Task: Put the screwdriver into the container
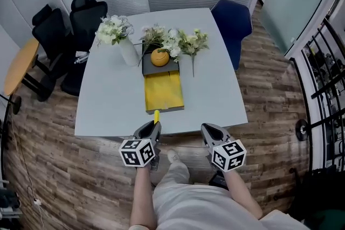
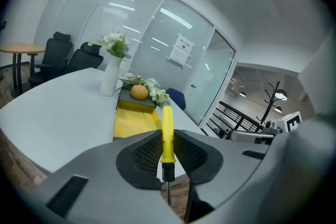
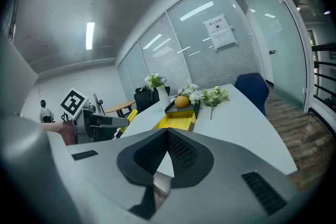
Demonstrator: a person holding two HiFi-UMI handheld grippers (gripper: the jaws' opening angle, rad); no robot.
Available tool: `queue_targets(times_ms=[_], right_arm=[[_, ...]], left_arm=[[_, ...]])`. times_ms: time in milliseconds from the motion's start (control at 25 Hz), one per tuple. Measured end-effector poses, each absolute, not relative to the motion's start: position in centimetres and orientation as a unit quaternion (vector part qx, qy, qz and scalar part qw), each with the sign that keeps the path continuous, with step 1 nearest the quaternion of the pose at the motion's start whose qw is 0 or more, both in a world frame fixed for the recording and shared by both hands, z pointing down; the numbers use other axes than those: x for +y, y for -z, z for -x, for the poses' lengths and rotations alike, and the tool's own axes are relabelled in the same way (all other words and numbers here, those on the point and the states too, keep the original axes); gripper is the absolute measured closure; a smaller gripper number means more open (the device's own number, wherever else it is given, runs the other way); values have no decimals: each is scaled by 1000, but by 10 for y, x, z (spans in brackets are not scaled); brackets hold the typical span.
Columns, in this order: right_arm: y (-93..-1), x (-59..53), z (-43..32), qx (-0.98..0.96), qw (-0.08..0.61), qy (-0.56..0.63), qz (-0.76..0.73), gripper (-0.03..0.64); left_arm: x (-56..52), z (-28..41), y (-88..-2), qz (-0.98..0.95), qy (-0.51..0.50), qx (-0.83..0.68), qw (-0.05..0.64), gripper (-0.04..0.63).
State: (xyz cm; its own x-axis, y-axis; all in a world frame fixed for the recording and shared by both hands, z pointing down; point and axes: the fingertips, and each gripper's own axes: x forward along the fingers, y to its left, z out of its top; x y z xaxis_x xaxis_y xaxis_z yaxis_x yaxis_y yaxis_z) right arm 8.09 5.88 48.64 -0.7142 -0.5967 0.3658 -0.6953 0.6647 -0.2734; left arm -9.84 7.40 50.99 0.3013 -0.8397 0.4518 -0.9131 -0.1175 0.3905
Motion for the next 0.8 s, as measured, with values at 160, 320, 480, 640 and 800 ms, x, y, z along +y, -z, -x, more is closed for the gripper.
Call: queue_targets(times_ms=[160, 320, 480, 640, 800], right_arm=[[-492, 7, -57, -900, 129, -207, -362, 601], [-503, -29, -33, -895, 143, -216, -363, 601], [-510, -58, -11, -890, 151, -223, -369, 601], [-508, -82, 6, -888, 151, -217, -376, 601], [-508, -96, 13, -885, 150, -214, -385, 601]], left_arm=[[25, 122, -519, -743, -65, -583, 323, 529], [-16, 145, -529, -742, -67, -577, 336, 529], [-49, 164, -536, -746, -67, -566, 344, 528], [-73, 183, -545, -746, -64, -561, 354, 528], [-89, 190, -545, -751, -63, -553, 354, 529]])
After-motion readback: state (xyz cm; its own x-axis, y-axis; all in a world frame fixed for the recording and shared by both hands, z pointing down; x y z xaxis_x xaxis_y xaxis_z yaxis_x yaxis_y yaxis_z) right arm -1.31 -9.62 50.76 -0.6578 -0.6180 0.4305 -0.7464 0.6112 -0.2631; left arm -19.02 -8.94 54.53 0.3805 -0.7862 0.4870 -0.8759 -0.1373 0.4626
